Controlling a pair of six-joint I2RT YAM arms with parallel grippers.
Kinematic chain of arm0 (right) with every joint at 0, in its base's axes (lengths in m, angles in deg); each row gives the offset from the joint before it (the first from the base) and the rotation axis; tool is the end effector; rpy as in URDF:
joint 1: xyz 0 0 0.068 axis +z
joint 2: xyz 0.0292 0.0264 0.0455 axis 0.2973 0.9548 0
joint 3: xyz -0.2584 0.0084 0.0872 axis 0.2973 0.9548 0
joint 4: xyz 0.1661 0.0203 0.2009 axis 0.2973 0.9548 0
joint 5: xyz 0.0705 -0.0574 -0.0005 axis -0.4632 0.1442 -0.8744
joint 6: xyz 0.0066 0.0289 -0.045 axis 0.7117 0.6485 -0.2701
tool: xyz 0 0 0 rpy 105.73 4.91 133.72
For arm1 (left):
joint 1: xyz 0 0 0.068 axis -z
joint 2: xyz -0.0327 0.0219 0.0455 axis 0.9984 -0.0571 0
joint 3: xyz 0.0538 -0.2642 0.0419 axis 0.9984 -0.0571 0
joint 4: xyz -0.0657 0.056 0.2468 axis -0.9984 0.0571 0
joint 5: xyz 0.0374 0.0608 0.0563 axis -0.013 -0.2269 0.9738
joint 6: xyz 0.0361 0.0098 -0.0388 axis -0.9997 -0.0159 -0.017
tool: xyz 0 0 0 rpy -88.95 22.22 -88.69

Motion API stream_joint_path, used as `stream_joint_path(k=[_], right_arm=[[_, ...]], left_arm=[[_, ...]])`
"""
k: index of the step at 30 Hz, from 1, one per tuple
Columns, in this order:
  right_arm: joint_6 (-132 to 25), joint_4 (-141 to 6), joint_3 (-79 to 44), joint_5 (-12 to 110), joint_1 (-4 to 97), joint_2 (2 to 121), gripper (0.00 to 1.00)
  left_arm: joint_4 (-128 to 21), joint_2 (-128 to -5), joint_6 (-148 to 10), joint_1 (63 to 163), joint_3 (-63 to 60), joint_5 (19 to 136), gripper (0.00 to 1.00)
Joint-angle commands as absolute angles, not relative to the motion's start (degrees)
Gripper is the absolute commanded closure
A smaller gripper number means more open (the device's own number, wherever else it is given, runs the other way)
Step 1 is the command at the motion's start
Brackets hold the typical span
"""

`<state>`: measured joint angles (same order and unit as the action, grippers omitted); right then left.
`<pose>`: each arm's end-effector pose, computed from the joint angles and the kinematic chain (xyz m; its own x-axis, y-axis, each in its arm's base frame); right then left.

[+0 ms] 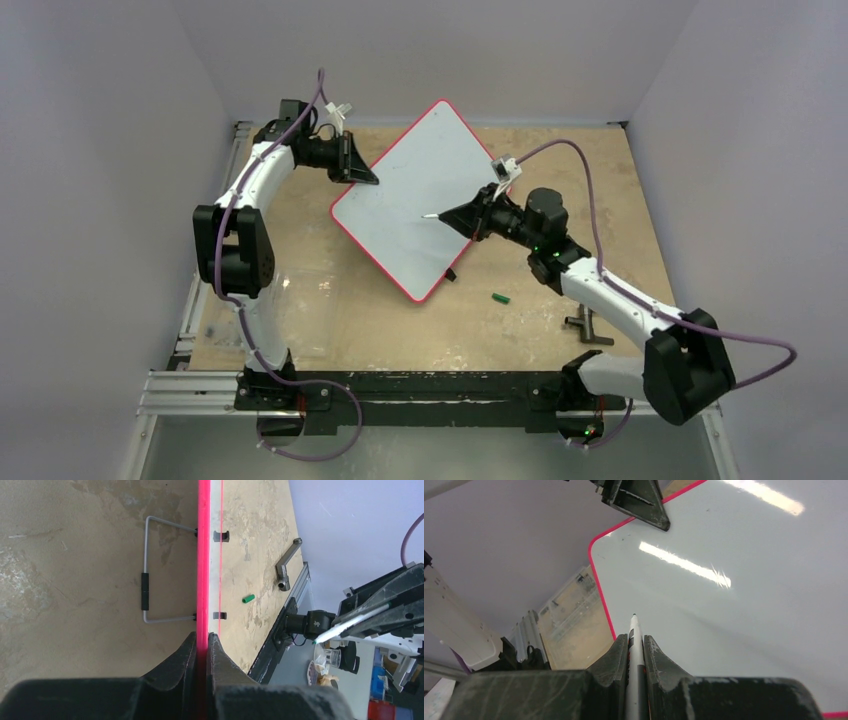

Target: Write a sentence on the whiteboard

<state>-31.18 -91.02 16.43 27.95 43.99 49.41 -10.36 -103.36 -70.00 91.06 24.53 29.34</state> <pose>0.2381 0.1386 0.2955 -0.4483 0.2523 -0.8575 -0.6861 0.5178 0.5110 0.4232 -0.0617 0.2770 -0.9024 -0.0364 -0.4293 0.3500 0.5190 -0.7798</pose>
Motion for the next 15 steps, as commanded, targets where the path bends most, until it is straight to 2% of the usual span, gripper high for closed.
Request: stream_joint_path(k=[1,7,15], right_arm=[[-33.7,-101.5,12.1,28.5,48.5,54.3,1.0],[-38.3,-101.4,5.0,28.8,52.5,61.8,1.0],[-44.2,-101.1,3.0,27.3,52.8,63.4,1.0]], left_arm=[[-11.7,-100.6,-72.5,92.4,25.6,33.4,1.0],[-11.1,-100.4,-72.8,93.2,25.7,35.3,1.0],[-11.3,-100.5,-71.6,93.8,25.9,36.5,1.0]])
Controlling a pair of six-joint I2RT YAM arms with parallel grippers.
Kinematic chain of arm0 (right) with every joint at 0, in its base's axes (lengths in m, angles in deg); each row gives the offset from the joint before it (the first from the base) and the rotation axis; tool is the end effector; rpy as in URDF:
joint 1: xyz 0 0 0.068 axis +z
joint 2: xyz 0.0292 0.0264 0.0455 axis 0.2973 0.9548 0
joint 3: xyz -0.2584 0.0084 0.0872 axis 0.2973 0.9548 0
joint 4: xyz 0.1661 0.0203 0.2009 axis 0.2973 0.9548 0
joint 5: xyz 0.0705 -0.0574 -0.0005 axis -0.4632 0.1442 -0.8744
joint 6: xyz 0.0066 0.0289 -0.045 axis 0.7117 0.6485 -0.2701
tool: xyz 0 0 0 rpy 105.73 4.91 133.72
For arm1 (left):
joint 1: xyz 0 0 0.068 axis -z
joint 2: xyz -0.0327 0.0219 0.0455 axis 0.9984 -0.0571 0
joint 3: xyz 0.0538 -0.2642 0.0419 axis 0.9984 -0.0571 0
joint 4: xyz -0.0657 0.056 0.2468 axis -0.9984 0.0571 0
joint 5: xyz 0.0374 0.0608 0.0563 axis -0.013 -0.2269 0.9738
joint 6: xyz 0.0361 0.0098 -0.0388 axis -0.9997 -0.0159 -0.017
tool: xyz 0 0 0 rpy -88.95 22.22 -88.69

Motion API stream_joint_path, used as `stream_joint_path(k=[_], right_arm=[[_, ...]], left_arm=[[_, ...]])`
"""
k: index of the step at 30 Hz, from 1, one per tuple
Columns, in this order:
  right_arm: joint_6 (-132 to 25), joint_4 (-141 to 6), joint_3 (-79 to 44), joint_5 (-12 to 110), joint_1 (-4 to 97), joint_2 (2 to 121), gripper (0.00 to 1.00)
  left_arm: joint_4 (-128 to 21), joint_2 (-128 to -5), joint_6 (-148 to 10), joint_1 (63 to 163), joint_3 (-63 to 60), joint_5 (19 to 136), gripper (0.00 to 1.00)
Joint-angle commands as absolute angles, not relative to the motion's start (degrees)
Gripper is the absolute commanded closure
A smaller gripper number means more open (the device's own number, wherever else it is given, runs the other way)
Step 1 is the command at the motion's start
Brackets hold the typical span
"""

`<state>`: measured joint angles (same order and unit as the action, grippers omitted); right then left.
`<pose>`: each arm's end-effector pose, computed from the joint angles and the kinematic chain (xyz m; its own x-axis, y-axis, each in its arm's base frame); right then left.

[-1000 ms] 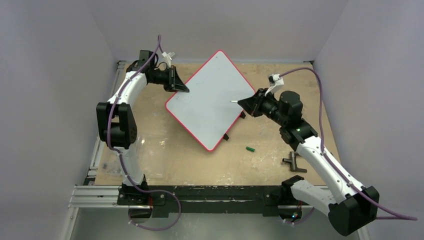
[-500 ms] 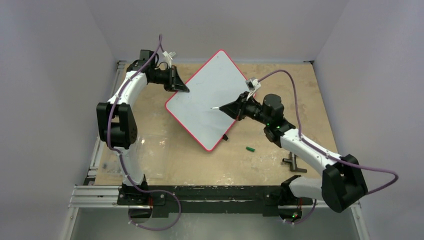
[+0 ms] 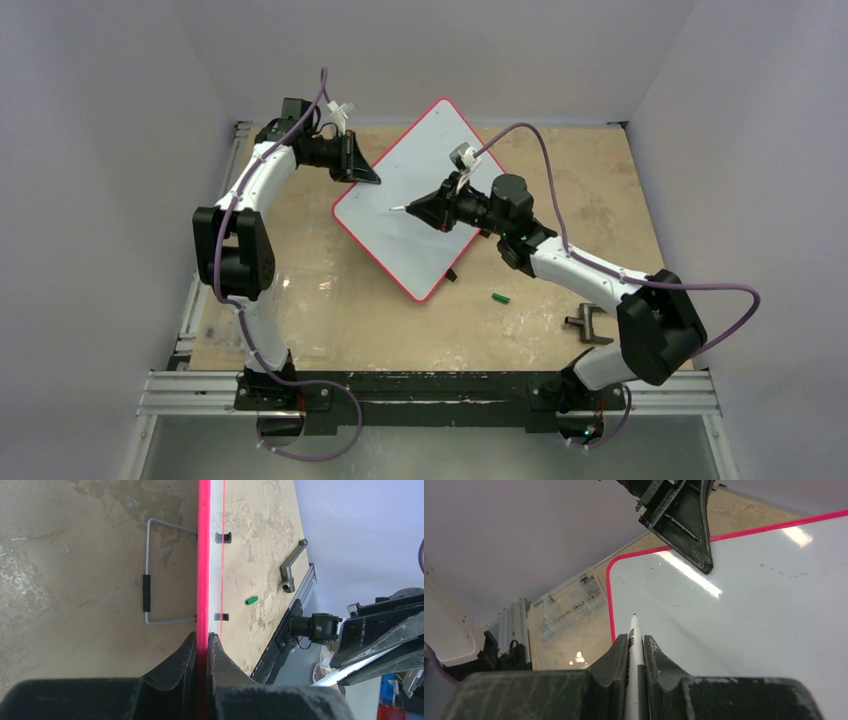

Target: Write a sentence on the whiteboard

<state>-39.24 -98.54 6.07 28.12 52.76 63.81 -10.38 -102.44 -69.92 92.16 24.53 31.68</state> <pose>0.2630 0.2079 0.3008 -0.3243 0.1557 -0.9330 -0.8343 0.4178 0.3597 0.4200 -0.0688 0.2826 -0.8944 -0.0271 -0.4465 0.3612 0.5450 -0.7566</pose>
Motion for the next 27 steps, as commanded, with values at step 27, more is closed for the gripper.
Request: stream_joint_path(k=[27], right_arm=[[-46.9,-101.7,3.7,25.2,52.8,64.4,1.0]], left_arm=[[-9.3,-100.1,-70.9,96.4,26.7,41.3,1.0]])
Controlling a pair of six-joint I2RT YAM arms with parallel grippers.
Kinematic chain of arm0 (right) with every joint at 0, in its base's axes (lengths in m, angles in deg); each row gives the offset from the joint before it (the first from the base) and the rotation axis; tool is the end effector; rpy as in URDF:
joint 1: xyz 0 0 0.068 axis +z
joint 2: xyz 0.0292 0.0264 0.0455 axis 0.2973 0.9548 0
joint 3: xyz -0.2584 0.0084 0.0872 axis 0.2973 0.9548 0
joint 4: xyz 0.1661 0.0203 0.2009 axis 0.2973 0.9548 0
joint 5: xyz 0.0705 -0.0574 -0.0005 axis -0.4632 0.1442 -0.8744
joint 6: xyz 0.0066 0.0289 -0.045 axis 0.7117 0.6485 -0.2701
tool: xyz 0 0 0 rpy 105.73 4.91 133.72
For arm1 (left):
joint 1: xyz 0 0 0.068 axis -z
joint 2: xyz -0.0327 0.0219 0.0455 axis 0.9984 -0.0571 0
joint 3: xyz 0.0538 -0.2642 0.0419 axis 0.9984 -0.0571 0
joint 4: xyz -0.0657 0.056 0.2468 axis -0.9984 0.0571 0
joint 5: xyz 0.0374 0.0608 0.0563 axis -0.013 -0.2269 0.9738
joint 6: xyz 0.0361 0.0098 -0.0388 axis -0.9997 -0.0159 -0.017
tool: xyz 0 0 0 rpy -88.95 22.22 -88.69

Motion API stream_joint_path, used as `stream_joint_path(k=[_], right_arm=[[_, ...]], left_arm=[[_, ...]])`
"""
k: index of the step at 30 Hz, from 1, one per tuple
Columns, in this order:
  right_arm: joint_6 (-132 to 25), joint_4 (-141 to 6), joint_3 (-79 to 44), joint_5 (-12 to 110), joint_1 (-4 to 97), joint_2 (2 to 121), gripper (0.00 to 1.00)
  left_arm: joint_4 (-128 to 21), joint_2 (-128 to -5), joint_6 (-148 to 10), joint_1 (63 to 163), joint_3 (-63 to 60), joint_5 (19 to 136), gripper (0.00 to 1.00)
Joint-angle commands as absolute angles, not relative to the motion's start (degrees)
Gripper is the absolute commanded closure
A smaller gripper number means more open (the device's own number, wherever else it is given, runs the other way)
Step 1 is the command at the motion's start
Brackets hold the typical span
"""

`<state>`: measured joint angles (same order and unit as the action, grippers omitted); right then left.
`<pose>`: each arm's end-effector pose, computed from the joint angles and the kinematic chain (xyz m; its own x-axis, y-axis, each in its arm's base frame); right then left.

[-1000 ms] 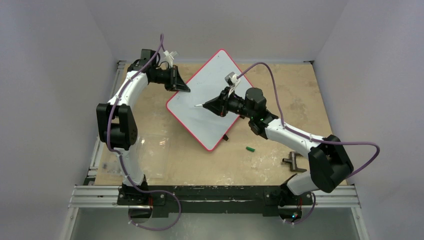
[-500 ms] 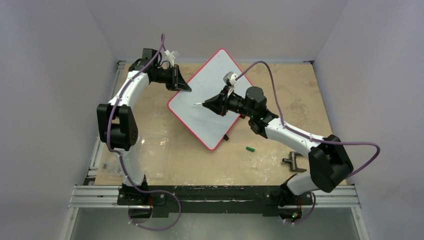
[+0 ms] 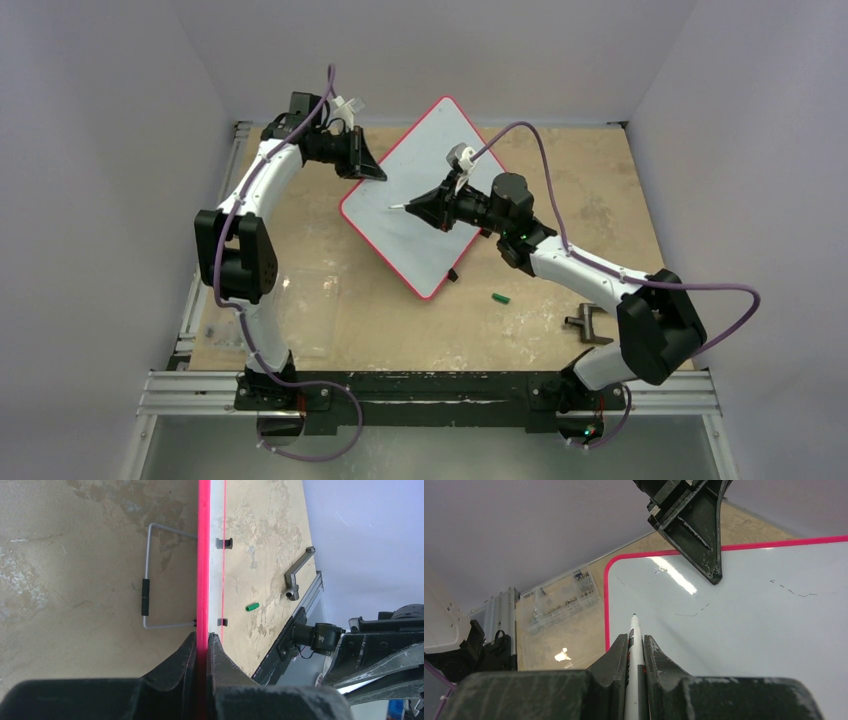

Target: Write a sentence on the whiteboard

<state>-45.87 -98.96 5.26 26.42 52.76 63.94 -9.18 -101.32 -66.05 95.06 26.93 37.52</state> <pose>0.2632 0.2092 0.3058 -0.2138 0.1106 -0.9706 -0.8824 0.4044 0.2405 0.4158 -0.0877 0.3000 -0.8952 -0.0413 -0.4437 0.3318 0.6029 -0.7256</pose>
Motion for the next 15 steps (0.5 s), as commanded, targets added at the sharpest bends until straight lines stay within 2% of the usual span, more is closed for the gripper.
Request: stream_joint_path(k=[1,15], right_arm=[[-46.9,-101.7,3.8,25.1,52.8,64.6,1.0],[-45.0,-103.6,1.3,23.4,54.6,69.3,1.0]], left_arm=[[-9.7,-100.1,-70.9,96.4,26.3,40.7,1.0],[-8.1,-101.0,-73.7,97.1,26.9,41.4,1.0]])
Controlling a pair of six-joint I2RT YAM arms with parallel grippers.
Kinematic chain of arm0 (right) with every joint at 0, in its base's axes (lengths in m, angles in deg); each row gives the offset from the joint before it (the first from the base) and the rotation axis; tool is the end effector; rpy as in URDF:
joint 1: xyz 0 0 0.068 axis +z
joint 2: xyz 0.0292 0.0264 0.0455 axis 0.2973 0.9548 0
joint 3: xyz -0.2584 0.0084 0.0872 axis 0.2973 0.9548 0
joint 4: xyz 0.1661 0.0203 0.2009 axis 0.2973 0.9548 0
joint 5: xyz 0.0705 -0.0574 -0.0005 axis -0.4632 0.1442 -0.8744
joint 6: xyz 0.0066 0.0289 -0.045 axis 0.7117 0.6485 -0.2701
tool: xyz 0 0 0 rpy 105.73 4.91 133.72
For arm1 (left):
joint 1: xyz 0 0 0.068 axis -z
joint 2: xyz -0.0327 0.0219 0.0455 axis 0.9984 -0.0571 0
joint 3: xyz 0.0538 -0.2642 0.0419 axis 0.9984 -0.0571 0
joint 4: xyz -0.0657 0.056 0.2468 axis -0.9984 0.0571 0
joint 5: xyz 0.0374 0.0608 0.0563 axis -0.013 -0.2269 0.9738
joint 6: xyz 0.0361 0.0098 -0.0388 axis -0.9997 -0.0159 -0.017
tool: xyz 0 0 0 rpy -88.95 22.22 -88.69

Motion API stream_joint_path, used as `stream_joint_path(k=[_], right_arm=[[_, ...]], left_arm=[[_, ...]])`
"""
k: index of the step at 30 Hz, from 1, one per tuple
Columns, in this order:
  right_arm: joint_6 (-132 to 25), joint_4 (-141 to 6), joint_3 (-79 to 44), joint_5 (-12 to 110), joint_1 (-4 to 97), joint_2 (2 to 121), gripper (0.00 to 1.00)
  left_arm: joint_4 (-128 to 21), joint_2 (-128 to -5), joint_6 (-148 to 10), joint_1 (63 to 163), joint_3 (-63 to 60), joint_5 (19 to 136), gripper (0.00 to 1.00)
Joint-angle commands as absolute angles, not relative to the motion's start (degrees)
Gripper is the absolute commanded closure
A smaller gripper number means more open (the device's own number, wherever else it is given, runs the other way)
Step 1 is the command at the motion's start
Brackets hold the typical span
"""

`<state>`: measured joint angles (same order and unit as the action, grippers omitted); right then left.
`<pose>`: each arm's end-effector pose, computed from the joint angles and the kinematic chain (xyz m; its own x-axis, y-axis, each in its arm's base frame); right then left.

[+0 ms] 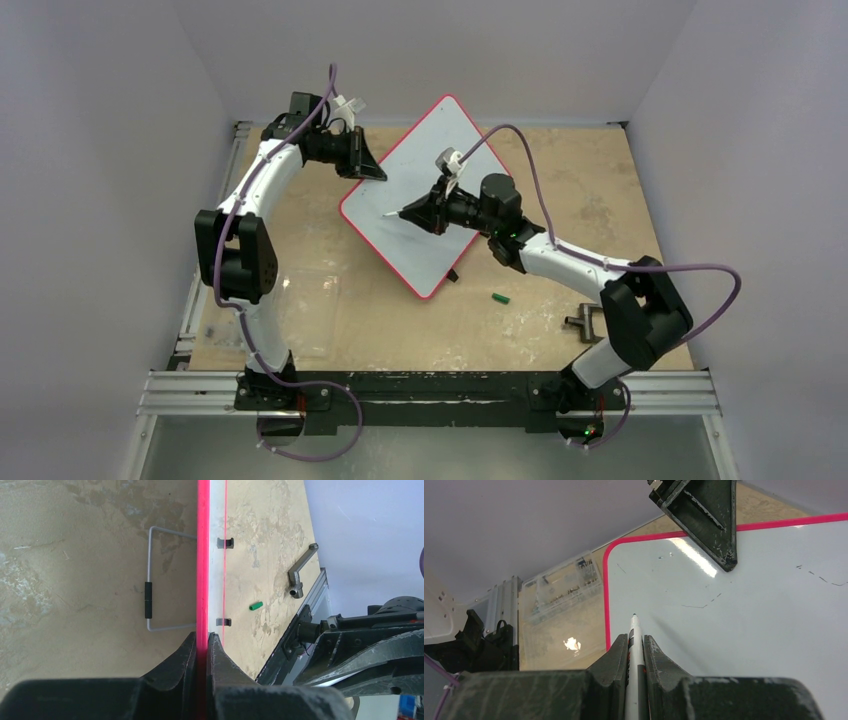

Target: Write a sentence on the whiteboard

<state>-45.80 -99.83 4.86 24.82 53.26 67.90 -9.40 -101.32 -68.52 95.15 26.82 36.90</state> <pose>0.2712 0.2197 0.2875 -0.2554 0.0762 -0.9638 -0.8868 0.3787 0.2649 0.4156 -0.0886 0.2999 -0.8799 -0.0122 -0.4750 0.3755 0.5948 -0.7108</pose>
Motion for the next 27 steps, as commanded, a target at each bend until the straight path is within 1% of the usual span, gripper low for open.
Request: stream_joint_path(k=[1,16,27], right_arm=[[-44.4,-104.2,1.0,23.4,55.0,69.7,1.0],[-41.2,-105.3,-5.4,27.0,56.7,74.6,1.0],[-39.7,-104.4,-7.0,30.0,57.0,76.4,1.0]], left_arm=[[-7.9,-101.1,-73.8,97.1,27.0,41.4,1.0],[-7.9,-101.3,-73.5,97.2,27.2,41.5,1.0],[-7.9,-100.6,-73.2,97.3,27.2,41.5,1.0]])
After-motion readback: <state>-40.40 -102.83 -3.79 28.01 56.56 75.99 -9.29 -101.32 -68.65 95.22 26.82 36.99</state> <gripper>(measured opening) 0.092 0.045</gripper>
